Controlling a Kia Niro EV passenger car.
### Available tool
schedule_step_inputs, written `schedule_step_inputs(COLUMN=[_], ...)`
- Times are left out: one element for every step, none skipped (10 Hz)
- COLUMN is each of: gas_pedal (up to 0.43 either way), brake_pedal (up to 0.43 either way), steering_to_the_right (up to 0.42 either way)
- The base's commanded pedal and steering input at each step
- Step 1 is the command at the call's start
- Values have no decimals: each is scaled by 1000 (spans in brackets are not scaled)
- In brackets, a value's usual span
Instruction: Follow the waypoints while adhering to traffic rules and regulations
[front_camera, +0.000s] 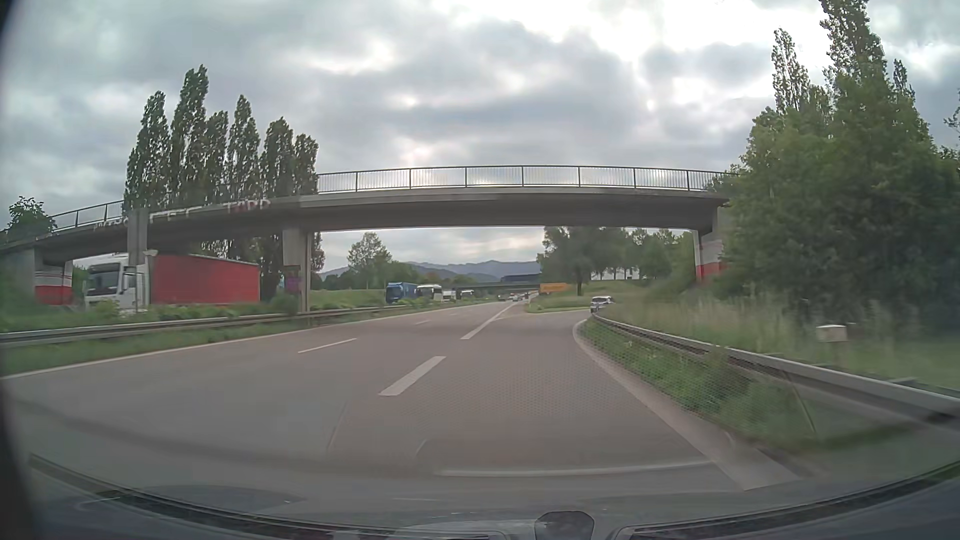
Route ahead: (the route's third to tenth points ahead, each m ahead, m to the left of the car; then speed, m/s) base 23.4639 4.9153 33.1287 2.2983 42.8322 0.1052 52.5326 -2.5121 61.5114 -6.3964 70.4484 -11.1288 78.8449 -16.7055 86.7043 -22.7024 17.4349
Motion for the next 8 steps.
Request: schedule_step_inputs(gas_pedal=[0,0,0,0,0,0,0,0], brake_pedal=[61,61,61,61,61,61,61,61], steering_to_the_right=[4,6,7,10,13,15,16,21])
